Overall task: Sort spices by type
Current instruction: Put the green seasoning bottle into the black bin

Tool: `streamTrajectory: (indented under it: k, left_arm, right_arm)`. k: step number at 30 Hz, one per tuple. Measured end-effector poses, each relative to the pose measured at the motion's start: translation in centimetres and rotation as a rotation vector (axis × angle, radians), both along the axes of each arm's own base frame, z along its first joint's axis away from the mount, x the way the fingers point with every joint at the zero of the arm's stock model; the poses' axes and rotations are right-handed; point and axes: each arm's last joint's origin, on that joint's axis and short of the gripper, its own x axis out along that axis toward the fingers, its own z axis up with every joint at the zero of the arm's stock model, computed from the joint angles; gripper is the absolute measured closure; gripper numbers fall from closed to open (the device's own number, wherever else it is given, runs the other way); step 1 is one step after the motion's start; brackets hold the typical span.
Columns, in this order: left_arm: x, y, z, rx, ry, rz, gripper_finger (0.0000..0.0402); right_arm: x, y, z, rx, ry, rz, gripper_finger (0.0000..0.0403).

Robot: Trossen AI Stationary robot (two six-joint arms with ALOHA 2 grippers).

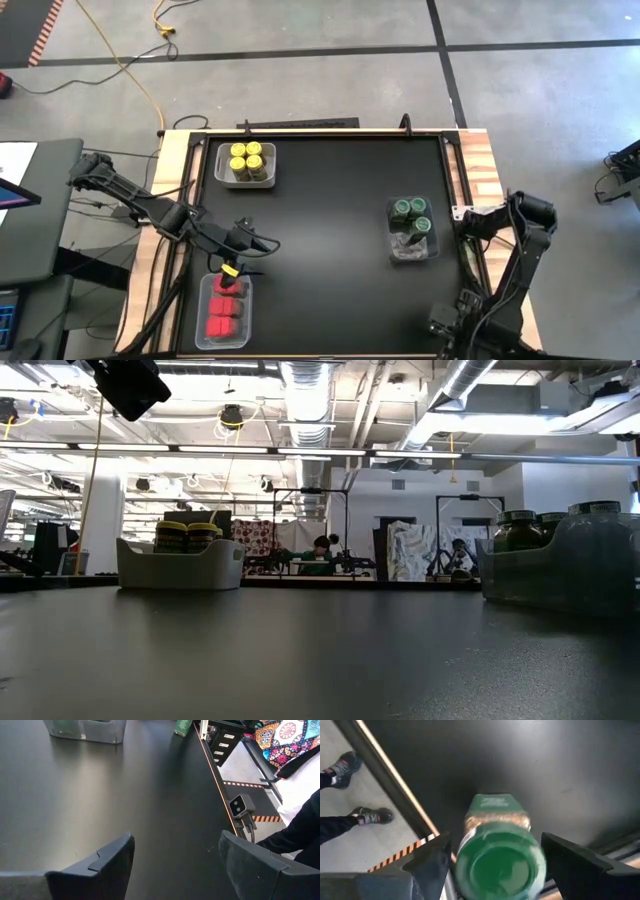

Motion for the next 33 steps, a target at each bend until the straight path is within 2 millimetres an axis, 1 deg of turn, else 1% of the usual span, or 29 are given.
streamTrajectory:
  k: [6, 12, 16, 22, 28, 31, 33]
  left_arm:
    - [0.0, 0.0, 0.0, 0.0, 0.0, 0.002, 0.0123]
    - [0.0, 0.0, 0.0, 0.001, -0.001, 0.003, 0.0123]
    - [0.0, 0.0, 0.0, 0.002, -0.001, 0.003, 0.0123]
    - [0.0, 0.0, 0.0, 0.002, -0.001, 0.003, 0.0123]
    - [0.0, 0.0, 0.0, 0.001, -0.001, 0.003, 0.0123]
    - [0.0, 0.0, 0.0, 0.001, -0.001, 0.003, 0.0123]
    - [0.0, 0.0, 0.0, 0.001, -0.001, 0.003, 0.0123]
  right_arm:
    - [0.0, -0.3, -0.9, 0.013, -0.002, -0.001, 0.0072]
    - [0.0, -0.6, -1.8, 0.023, 0.039, -0.002, 0.0077]
    - [0.1, -0.6, -1.8, 0.028, 0.036, -0.002, 0.0106]
    - [0.1, -0.6, -1.8, 0.03, 0.035, 0.024, 0.0183]
    - [1.0, -1.2, -1.2, 0.07, 0.073, 0.062, 0.0186]
    - [1.8, -1.8, -0.5, 0.106, 0.06, 0.142, 0.0186]
    - [2.5, -2.2, -0.2, 0.125, 0.045, 0.156, 0.0186]
